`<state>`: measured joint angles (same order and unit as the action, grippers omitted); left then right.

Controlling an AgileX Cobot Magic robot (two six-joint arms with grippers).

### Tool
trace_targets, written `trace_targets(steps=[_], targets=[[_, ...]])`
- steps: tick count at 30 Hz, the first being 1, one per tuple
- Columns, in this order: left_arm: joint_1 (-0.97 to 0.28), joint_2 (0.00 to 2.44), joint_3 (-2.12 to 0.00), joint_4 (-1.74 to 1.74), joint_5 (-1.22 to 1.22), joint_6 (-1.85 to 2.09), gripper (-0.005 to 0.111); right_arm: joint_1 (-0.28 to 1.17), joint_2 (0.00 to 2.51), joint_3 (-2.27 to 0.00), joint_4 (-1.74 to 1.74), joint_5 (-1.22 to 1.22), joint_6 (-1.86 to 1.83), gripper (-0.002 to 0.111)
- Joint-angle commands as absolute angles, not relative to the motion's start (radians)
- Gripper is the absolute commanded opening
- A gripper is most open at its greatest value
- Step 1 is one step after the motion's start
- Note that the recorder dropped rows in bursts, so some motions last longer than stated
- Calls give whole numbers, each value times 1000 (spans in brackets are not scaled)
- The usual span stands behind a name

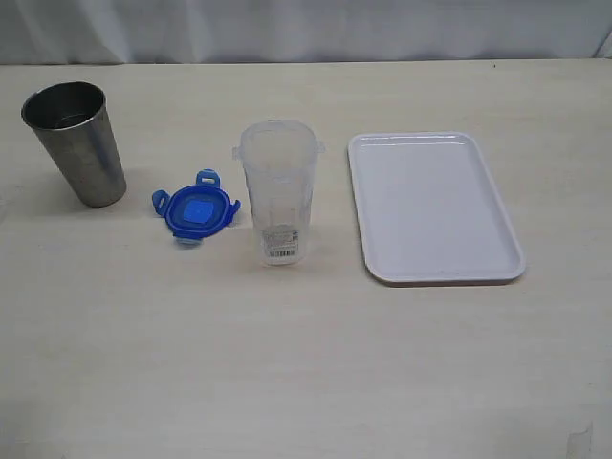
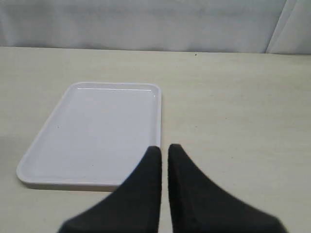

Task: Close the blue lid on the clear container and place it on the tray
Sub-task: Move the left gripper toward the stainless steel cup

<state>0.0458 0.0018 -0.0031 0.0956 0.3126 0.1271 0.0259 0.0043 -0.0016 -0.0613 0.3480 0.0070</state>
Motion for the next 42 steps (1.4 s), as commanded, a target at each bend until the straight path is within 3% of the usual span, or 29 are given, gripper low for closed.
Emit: trace_targets(steps=[1,9,18,22,29,30,32,33,34,35,36,42], targets=[[47,0,0,97,306,127,0,22,0,0,-60,347,8,5],[47,0,0,144,269,131,0,22,0,0,-60,347,8,5],[47,0,0,0,-198,113,0,22,0,0,-60,347,8,5],[47,0,0,-10,-363,-146,0,22,0,0,-60,347,8,5],[47,0,0,136,-385,-374,1,22,0,0,-60,347,8,5],[47,0,0,146,-387,-374,5,22,0,0,-60,347,8,5],[47,0,0,146,-395,-374,26,22,0,0,-60,347,8,5],[47,0,0,146,-403,-374,54,22,0,0,-60,347,8,5],[47,13,0,146,-403,-375,67,22,0,0,-60,347,8,5],[47,50,0,146,-420,-375,91,22,0,0,-60,347,8,5],[47,90,0,149,-453,-375,105,22,0,0,-60,347,8,5],[47,479,0,232,-711,-375,105,22,0,0,-60,347,8,5]])
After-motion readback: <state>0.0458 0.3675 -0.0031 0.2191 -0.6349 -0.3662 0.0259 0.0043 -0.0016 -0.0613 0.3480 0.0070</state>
